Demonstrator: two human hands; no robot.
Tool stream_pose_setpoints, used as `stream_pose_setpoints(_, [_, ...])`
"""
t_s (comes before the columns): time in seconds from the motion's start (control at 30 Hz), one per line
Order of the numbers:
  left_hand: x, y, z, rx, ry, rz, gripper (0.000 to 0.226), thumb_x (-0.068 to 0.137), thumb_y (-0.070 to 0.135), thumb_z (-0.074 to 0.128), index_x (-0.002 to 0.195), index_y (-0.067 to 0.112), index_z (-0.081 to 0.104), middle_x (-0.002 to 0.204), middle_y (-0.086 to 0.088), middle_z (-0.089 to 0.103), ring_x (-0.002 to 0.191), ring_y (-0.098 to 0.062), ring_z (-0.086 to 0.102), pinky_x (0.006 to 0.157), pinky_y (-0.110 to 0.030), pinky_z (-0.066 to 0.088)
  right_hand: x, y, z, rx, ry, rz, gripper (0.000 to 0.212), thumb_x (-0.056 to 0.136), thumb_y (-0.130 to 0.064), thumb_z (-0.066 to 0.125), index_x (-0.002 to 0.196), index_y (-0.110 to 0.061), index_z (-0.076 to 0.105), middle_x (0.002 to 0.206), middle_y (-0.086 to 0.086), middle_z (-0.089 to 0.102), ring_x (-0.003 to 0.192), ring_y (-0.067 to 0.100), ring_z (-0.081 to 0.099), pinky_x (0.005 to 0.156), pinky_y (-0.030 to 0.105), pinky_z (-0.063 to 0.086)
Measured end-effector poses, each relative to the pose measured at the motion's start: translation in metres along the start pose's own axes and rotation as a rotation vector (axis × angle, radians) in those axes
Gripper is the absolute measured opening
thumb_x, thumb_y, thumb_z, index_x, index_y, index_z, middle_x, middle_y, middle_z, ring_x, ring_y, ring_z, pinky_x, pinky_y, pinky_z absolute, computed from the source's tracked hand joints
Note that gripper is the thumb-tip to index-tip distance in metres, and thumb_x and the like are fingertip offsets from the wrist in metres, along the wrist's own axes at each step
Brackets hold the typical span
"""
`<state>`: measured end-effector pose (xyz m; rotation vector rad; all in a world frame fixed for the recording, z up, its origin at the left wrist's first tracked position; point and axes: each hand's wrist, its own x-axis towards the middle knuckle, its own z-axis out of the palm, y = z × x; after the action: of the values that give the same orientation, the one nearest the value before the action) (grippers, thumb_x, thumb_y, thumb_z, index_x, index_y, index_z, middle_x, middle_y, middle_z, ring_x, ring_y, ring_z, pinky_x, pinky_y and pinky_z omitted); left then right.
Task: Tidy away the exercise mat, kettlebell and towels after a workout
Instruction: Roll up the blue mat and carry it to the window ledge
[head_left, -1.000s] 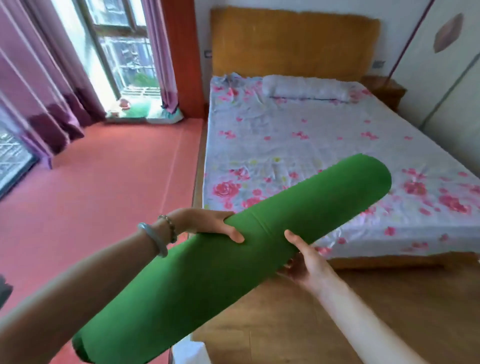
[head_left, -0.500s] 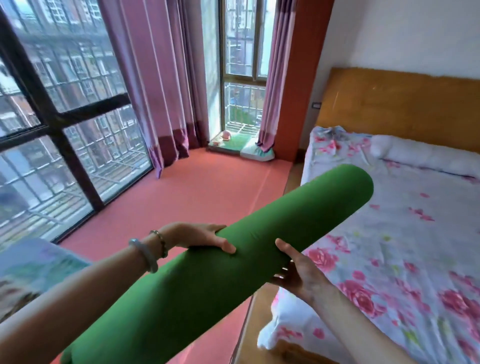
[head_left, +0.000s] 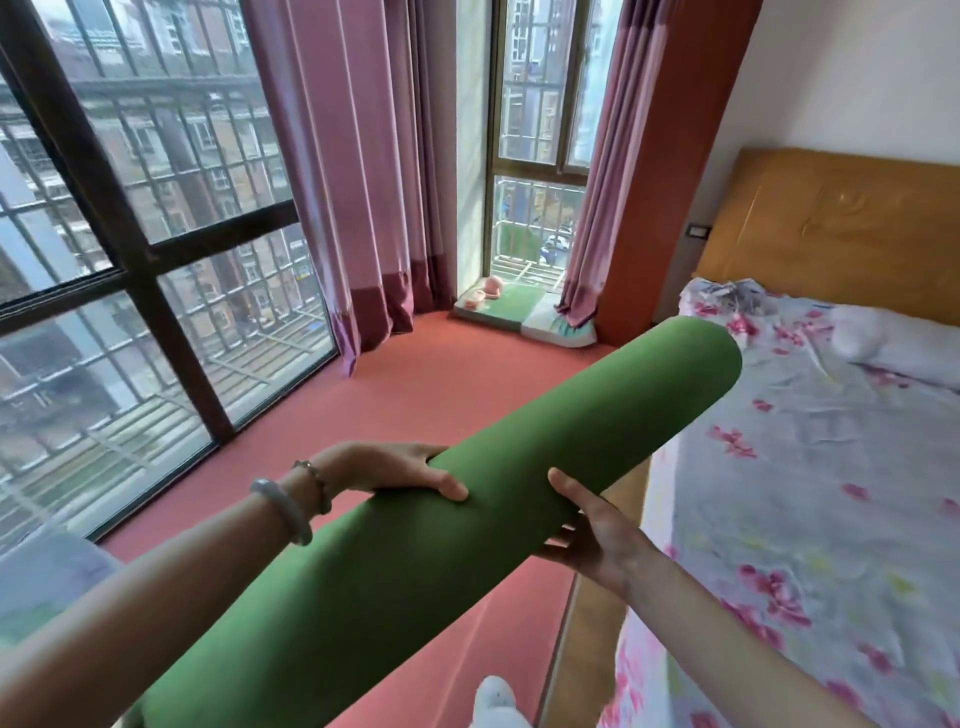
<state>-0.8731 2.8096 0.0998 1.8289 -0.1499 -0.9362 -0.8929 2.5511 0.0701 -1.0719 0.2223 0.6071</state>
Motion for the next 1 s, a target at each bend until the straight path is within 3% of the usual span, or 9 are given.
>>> stream_pose_setpoints(0.13, [0.046,0.021,-0.068,-0.003,0.043,-0.027,0.063,0.06,0.039,0.078,0.117,0.026,0.055,0.115,-0.001,0.068,0.104,-0.024,0.066,0.089,-0.038,0.054,0.083,-0.04,0.004,-0.014,-0.02,-0.001,0.043,0.067,-0.025,0.071,0.105,-0.007,0.062,0.086,0.013,0.073,0.093,0.034,0.064,0.072,0.049,0.056])
stream_pose_setpoints(0.27, [0.095,0.048,-0.137,-0.029,0.059,-0.061,0.061,0.066,0.038,0.074,0.122,0.026,0.052,0.126,-0.007,0.062,0.112,-0.029,0.061,0.095,-0.042,0.05,0.162,-0.094,0.009,-0.023,-0.054,0.029,0.054,0.062,-0.03,0.08,0.107,-0.005,0.062,0.09,0.016,0.072,0.092,0.035,0.066,0.068,0.046,0.057])
stream_pose_setpoints(0.37, [0.132,0.067,-0.185,-0.03,0.09,-0.07,0.059,0.065,0.042,0.073,0.119,0.028,0.054,0.122,-0.004,0.064,0.107,-0.025,0.064,0.091,-0.038,0.052,0.215,-0.134,0.012,-0.043,-0.063,0.039,0.05,0.067,-0.029,0.072,0.109,-0.003,0.062,0.089,0.017,0.071,0.091,0.035,0.065,0.067,0.045,0.057])
stream_pose_setpoints(0.53, [0.19,0.082,-0.257,-0.047,0.07,-0.078,0.063,0.061,0.043,0.077,0.118,0.025,0.055,0.116,-0.002,0.068,0.103,-0.023,0.065,0.085,-0.034,0.054,0.296,-0.183,0.017,-0.056,-0.043,0.06,0.056,0.067,-0.028,0.073,0.115,-0.003,0.059,0.094,0.018,0.068,0.094,0.037,0.063,0.068,0.046,0.056])
stream_pose_setpoints(0.7, [0.256,0.105,-0.338,-0.008,0.053,-0.073,0.085,0.041,0.058,0.087,0.114,0.026,0.057,0.11,0.001,0.071,0.099,-0.021,0.067,0.084,-0.034,0.054,0.386,-0.229,0.016,-0.065,-0.013,0.06,0.056,0.066,-0.029,0.074,0.114,-0.003,0.061,0.102,0.02,0.066,0.1,0.039,0.062,0.069,0.046,0.056])
stream_pose_setpoints(0.83, [0.32,0.121,-0.421,0.03,0.026,-0.048,0.084,0.051,0.054,0.084,0.122,0.023,0.053,0.118,-0.004,0.067,0.104,-0.023,0.065,0.092,-0.038,0.052,0.475,-0.271,0.022,-0.072,0.032,0.042,0.054,0.065,-0.031,0.074,0.109,-0.003,0.061,0.102,0.02,0.064,0.094,0.037,0.063,0.069,0.045,0.056])
stream_pose_setpoints(1.0, [0.395,0.151,-0.537,0.065,-0.019,-0.034,0.092,0.047,0.059,0.085,0.124,0.023,0.051,0.122,-0.004,0.065,0.109,-0.025,0.064,0.09,-0.035,0.052,0.585,-0.333,0.043,-0.051,0.064,0.006,0.054,0.065,-0.031,0.074,0.11,-0.004,0.061,0.101,0.018,0.062,0.09,0.035,0.063,0.071,0.047,0.056])
